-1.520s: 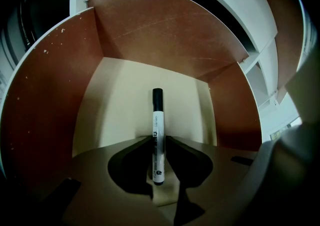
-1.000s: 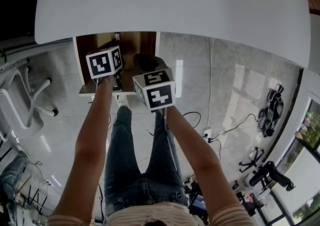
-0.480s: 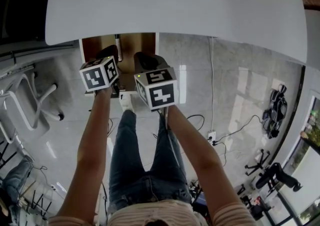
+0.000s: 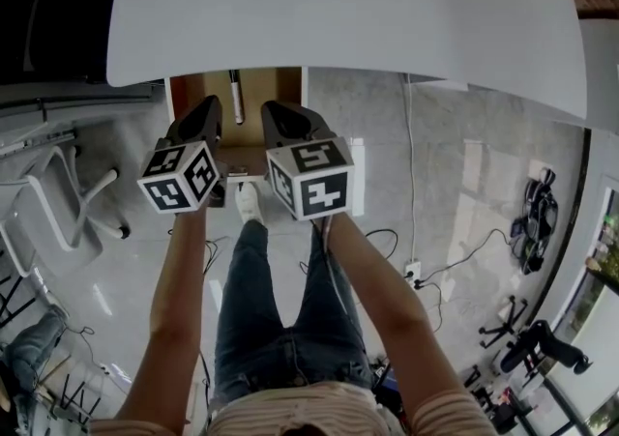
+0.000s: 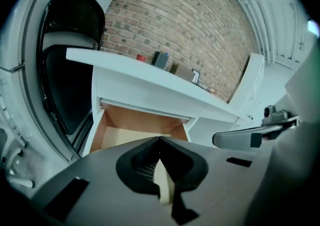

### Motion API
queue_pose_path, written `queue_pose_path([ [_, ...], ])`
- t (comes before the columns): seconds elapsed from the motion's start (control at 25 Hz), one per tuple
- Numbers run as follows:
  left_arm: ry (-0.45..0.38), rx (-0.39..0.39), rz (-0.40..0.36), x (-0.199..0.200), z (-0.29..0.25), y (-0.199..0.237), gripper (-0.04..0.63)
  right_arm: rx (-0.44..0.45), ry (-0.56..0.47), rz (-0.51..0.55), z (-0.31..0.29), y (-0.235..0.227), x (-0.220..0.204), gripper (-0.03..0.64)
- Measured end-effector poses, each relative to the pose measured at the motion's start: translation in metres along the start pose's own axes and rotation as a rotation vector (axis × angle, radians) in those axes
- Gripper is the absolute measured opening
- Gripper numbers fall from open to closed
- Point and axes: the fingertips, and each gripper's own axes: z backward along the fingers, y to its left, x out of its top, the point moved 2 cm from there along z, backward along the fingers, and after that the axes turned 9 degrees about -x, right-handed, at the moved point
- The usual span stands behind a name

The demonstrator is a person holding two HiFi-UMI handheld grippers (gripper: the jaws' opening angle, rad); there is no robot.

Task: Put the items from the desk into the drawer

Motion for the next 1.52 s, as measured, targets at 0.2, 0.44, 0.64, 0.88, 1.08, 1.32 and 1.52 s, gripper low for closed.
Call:
queue_pose_path([
  [0.2, -0.077, -0.036, -0.040, 0.024, 0.029, -0.028, 0.009, 0.019, -0.060, 0.002, 0.025, 0.006, 0.018, 0.017],
  [0.44, -0.149, -0.077, -0.112, 0.053, 0.059, -0.056, 0.009, 0.037, -0.151, 0.046, 0.053, 0.015, 0.048, 0.017],
  [0.64, -0.187, -0.085, -0.148, 0.068, 0.078, -0.072, 0.009, 0.041, -0.197, 0.087, 0.069, 0.019, 0.057, 0.017],
  [0.88, -0.235, -0.084, -0.200, 0.082, 0.103, -0.087, 0.009, 0.039, -0.248, 0.103, 0.092, 0.021, 0.064, 0.017],
  [1.08, -0.262, -0.090, -0.240, 0.089, 0.126, -0.096, 0.009, 0.032, -0.314, 0.145, 0.118, 0.028, 0.076, 0.017],
  [1.32, -0.324, -0.090, -0.292, 0.099, 0.158, -0.106, 0.009, 0.045, -0.388, 0.179, 0.146, 0.039, 0.088, 0.017],
  [1.52, -0.351, -0.093, -0.302, 0.106, 0.175, -0.115, 0.008, 0.025, -0.464, 0.190, 0.170, 0.043, 0.103, 0.017],
])
